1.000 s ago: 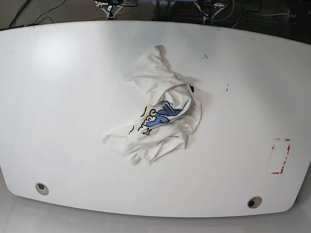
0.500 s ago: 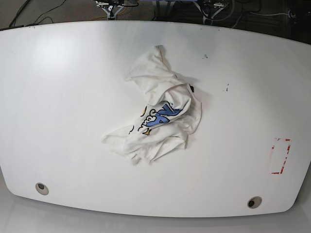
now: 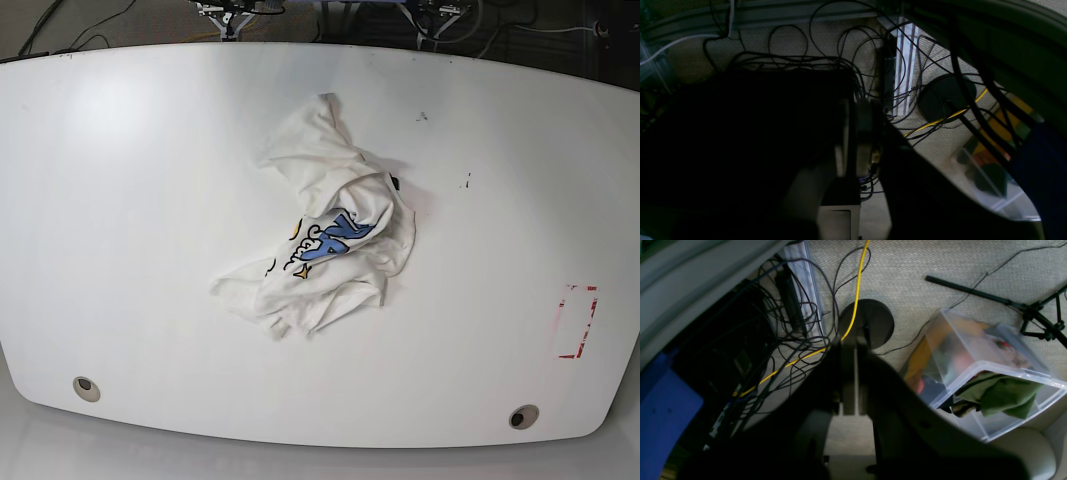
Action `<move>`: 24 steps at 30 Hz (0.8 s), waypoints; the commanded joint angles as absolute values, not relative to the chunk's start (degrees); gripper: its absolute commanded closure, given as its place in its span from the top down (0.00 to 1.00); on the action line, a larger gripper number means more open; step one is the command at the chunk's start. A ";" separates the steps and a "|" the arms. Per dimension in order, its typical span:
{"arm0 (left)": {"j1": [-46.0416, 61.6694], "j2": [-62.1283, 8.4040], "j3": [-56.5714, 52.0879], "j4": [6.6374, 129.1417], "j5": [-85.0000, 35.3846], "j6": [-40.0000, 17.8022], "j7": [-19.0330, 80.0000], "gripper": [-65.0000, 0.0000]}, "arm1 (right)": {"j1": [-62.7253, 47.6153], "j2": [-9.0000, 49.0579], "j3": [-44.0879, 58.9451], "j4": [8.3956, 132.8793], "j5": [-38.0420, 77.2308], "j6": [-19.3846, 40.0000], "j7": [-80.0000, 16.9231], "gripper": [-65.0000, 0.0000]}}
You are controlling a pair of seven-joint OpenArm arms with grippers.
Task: Layout the t-shirt on the table in an organized manner, then fold the t-shirt properly
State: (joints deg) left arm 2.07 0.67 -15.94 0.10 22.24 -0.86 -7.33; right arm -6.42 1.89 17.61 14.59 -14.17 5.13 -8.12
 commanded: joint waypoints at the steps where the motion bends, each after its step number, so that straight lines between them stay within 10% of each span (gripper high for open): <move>1: 2.22 0.87 -15.80 0.00 22.00 -0.86 -7.33 0.06 | -6.47 2.12 17.63 14.97 -14.05 5.19 -8.28 0.01; 24: 2.41 0.83 -15.97 0.19 21.91 -0.87 -7.16 0.05 | -6.91 2.13 17.63 15.42 -14.15 5.24 -8.06 0.01</move>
State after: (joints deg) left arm 2.22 0.75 -15.94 0.10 22.22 -0.86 -7.09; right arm -6.63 1.89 17.61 15.07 -14.17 5.13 -8.10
